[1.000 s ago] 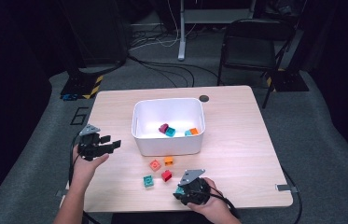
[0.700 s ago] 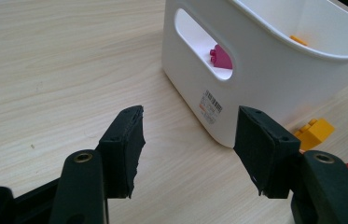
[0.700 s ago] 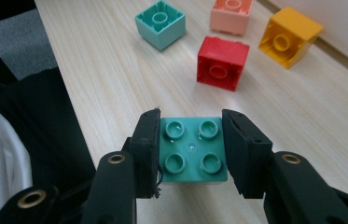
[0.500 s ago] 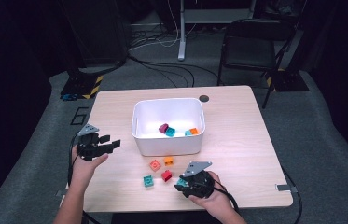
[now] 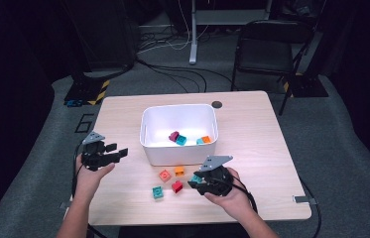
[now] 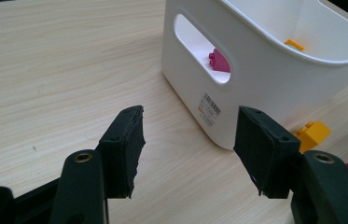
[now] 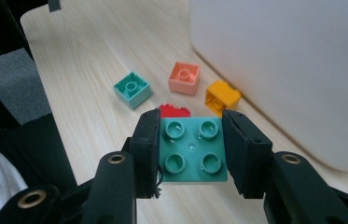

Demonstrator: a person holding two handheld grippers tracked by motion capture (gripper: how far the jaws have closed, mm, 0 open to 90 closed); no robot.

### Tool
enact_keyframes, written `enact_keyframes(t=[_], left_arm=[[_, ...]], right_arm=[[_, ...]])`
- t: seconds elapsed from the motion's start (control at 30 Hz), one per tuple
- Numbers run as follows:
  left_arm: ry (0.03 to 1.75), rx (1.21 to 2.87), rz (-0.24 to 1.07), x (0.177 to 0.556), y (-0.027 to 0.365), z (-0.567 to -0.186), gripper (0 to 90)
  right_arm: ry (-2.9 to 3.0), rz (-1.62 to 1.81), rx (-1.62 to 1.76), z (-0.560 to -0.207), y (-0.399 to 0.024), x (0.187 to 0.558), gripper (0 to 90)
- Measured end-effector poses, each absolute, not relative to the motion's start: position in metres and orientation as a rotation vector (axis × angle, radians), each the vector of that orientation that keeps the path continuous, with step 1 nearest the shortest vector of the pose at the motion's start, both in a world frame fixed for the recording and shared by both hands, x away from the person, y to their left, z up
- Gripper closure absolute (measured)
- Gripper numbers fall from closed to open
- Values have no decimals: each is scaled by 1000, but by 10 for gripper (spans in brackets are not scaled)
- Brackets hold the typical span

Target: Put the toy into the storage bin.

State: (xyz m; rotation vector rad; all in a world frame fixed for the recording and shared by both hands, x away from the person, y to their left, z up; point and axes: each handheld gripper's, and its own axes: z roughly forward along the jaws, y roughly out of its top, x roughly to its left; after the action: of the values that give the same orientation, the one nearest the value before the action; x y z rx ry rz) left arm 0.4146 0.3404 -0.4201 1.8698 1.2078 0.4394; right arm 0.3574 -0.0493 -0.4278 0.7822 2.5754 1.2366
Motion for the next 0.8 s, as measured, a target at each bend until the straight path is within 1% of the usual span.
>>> enact_keyframes(t=[0.8], left_arm=[[1209, 1863, 437, 415, 342, -420, 419]], right_arm=[[2518, 1244, 799, -369, -42, 401, 581]])
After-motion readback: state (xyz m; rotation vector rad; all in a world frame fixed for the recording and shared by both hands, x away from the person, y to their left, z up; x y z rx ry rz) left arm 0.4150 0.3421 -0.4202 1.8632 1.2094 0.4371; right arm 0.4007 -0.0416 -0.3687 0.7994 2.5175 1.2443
